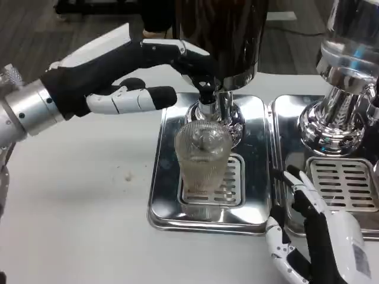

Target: Grasp the cup under the faucet to collect the drink, then remove the cup.

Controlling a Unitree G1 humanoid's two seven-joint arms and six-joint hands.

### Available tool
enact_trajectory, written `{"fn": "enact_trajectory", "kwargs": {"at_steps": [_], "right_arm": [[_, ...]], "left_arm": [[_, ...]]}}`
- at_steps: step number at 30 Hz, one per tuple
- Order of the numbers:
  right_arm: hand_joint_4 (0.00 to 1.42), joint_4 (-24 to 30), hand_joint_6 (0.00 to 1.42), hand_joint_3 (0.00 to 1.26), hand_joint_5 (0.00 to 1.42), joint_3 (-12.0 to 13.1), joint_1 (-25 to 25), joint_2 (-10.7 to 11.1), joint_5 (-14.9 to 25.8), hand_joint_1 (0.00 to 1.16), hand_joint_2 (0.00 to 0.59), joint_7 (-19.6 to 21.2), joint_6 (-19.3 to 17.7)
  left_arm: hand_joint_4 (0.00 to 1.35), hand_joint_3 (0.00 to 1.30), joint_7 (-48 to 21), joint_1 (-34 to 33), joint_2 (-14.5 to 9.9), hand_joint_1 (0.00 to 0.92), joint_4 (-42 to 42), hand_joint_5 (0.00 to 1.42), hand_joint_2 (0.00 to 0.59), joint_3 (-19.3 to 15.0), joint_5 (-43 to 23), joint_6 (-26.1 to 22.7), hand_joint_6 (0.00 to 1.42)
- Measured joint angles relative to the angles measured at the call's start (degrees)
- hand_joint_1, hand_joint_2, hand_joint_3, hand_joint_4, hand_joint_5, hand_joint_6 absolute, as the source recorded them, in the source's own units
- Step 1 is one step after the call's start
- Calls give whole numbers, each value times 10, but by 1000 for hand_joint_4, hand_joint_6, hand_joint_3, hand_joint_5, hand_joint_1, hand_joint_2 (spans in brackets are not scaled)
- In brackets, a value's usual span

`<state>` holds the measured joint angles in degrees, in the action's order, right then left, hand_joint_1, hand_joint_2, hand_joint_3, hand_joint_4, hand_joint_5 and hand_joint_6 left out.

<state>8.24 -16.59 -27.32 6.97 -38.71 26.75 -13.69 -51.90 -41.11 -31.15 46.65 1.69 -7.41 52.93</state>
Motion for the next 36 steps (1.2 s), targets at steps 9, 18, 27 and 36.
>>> {"fn": "enact_trajectory", "kwargs": {"at_steps": [9, 18, 27, 36], "right_arm": [[96, -11, 310, 228, 133, 0, 6, -1, 5, 446, 563, 0, -1], [96, -16, 271, 228, 133, 4, 26, -2, 30, 444, 563, -4, -1], [96, -25, 267, 221, 133, 4, 49, -3, 46, 442, 541, -13, -1], [75, -41, 312, 104, 157, 6, 84, -17, 98, 457, 270, -60, -1]], "left_arm": [[332, 345, -9, 0, -3, 0, -10, 358, 63, 0, 0, 0, 325], [333, 351, -9, 10, -4, 0, -24, 368, 62, 0, -3, 0, 326], [347, 353, -9, 17, -5, 0, -34, 370, 70, 0, -9, -4, 333], [347, 353, -9, 23, -9, 0, -44, 370, 71, 1, -10, -7, 335]]}}
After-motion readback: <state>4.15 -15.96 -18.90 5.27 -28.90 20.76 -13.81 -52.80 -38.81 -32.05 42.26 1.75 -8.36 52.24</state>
